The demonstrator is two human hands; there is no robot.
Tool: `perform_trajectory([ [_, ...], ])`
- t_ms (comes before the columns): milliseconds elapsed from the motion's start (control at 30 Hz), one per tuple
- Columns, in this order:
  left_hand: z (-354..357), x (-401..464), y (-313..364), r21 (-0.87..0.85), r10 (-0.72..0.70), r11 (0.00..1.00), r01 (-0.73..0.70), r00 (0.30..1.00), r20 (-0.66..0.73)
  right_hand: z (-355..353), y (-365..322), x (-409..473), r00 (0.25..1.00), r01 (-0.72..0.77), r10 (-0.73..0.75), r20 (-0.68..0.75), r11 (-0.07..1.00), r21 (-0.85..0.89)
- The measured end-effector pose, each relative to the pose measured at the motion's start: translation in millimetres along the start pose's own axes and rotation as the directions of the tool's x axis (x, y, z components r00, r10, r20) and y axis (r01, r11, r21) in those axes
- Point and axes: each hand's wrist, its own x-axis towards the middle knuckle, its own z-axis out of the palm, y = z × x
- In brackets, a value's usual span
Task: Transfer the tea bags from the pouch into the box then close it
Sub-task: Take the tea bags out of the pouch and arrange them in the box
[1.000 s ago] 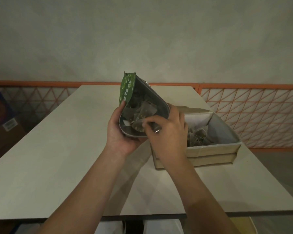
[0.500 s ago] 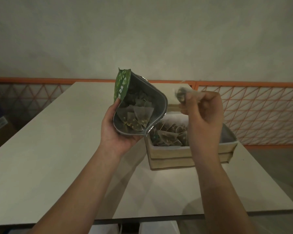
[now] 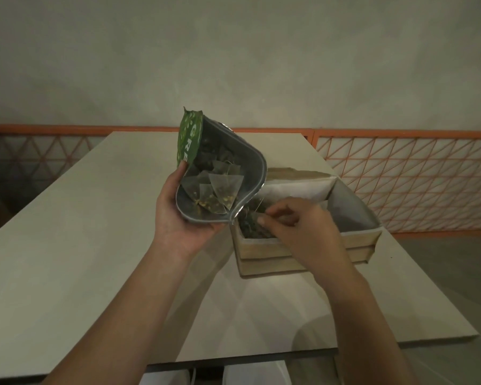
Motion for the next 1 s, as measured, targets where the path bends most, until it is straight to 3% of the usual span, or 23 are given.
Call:
perform_trajectory([
  [200,2,-3,-3,-0.01,-0.003,1.0,0.003,1.0,-0.024,11,-25,-3,0.938,0.176,-0.129,-0.323,0.977,0.121],
  [267,2,-4,-4,-0.002,0.006,1.0,-0.006,1.0,-0.028,18,-33,-3,0.939,0.201,-0.167,-0.3,0.976,0.086],
  [400,0,-4,-4,0.018,0.016,1.0,-0.015,0.999,-0.035,30,-45,2,0.991,0.078,-0.093,-0.095,0.985,-0.154],
  [567,3,-4,-2,0.058,0.019,0.998,-0.018,1.0,-0.017,38,-49,4,0.989,0.053,-0.098,-0.112,0.934,-0.352],
  [800,1,-1,-1,0.016,0.011,1.0,-0.011,1.0,0.0,28,-42,4,0.952,0.161,-0.159,-0.261,0.987,-0.014],
  [1000,-3,3,1,-0.009,-0.012,1.0,0.012,1.0,0.027,-5,-46,4,0.949,0.133,-0.009,-0.316,0.919,0.371],
])
